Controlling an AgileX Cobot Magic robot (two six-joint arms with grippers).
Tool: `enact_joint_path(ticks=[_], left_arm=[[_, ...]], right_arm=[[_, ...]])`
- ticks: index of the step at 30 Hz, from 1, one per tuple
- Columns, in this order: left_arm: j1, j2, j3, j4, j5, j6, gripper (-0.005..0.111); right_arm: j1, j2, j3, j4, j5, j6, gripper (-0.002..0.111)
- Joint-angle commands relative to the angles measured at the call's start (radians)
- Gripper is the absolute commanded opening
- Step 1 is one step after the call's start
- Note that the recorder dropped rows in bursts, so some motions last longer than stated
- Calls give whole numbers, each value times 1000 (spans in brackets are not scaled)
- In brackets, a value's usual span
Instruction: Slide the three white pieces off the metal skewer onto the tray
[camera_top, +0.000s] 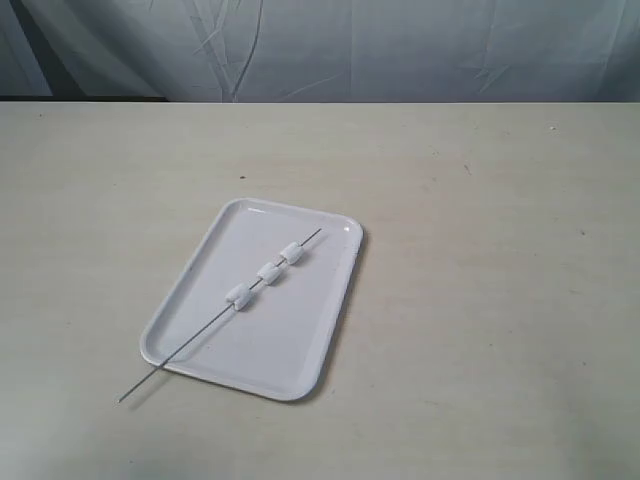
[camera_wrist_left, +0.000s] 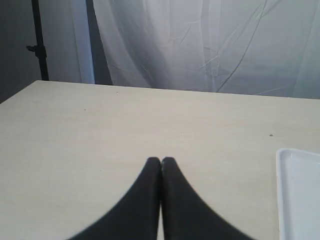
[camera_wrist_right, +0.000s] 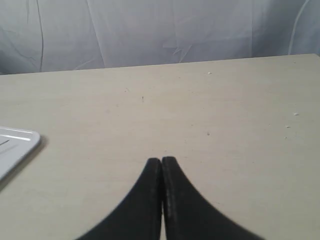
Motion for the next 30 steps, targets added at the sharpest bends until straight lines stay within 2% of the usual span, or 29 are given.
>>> enact_joint_path(ticks=[1, 6, 17, 24, 30], left_arm=[[6, -5, 4, -4, -3, -4, 0], [6, -5, 4, 47, -89, 0, 0], [6, -5, 4, 9, -466, 0, 0], [6, -5, 4, 39, -796, -9, 0], [6, -5, 4, 103, -1065, -122, 0]], right_arm=[[-5, -6, 2, -1, -5, -1, -1], [-5, -6, 2, -1, -5, -1, -1], [-5, -6, 2, -1, -5, -1, -1], [-5, -6, 2, -1, -5, -1, -1], [-5, -6, 2, -1, -5, -1, -1]])
